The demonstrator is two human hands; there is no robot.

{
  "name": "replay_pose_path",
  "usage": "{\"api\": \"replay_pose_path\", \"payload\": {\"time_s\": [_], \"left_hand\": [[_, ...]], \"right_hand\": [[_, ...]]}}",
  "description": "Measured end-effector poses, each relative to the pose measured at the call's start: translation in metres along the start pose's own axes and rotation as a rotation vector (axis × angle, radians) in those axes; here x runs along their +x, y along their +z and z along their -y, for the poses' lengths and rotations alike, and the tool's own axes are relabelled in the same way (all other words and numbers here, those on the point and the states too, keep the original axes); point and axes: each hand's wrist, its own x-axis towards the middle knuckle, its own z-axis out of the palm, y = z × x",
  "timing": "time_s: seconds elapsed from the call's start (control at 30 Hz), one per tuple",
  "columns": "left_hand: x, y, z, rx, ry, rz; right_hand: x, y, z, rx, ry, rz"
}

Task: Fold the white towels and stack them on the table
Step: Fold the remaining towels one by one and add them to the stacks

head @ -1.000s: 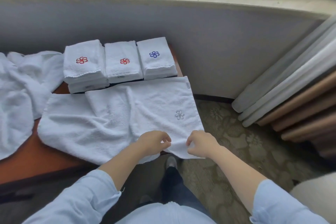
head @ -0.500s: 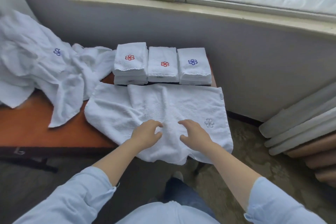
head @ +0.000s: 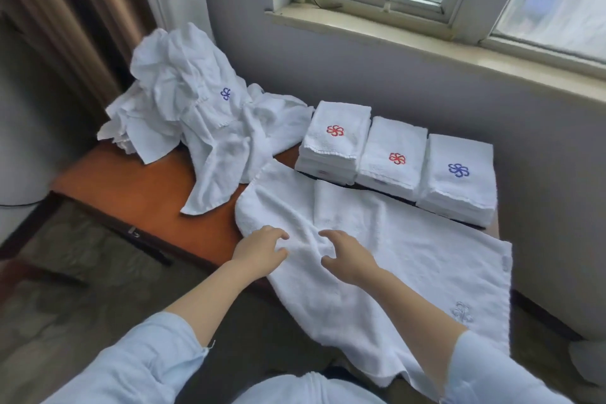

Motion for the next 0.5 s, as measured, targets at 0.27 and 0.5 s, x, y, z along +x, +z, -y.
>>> {"api": "replay_pose_path", "payload": {"time_s": [0.27,0.5], "left_hand": [[0.024,-0.025,0.052,-0.052,-0.126,-0.021],[0.082,-0.047,0.105,-0.120,-0.132,0.102]], "right_hand": [[0.053,0.016,0.037,0.053,-0.025,0.080],[0.092,0.035,0.065,0.155,0.144,0.044]]}}
